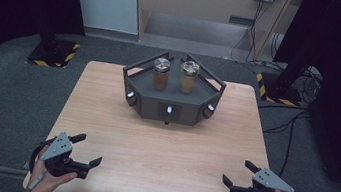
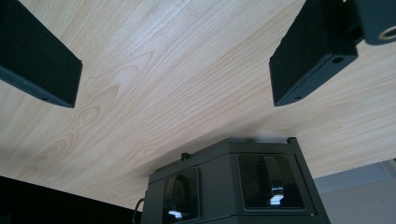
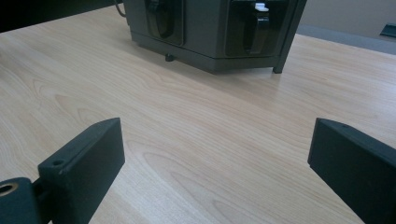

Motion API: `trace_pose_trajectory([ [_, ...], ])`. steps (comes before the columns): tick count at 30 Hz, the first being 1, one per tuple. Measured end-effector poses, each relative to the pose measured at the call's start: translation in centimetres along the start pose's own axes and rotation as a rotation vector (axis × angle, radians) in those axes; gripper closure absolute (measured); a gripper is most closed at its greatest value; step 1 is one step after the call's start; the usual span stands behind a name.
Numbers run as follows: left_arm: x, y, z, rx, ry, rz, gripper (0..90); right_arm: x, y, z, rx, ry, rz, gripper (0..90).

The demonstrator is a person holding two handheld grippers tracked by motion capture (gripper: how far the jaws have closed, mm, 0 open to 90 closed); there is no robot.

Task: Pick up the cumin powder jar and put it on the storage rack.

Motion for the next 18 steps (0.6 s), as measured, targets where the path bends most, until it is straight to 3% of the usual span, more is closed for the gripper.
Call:
trace_pose_trajectory([
  [18,0.29,-0.08,-0.12,-0.034,0.004,0.017,1.3,-0.47,0.23,-0.20,-0.037,-0.017,0.011,3.8],
])
Point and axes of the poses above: each handheld gripper's, and its own axes: y roughly backward along the jaws, z roughly out of its top, x roughly to its left, the point moved 3 cm from there along -y, roughly forward along the jaws, and after that the axes turned 7 degrees about z, right-handed, at the moved point
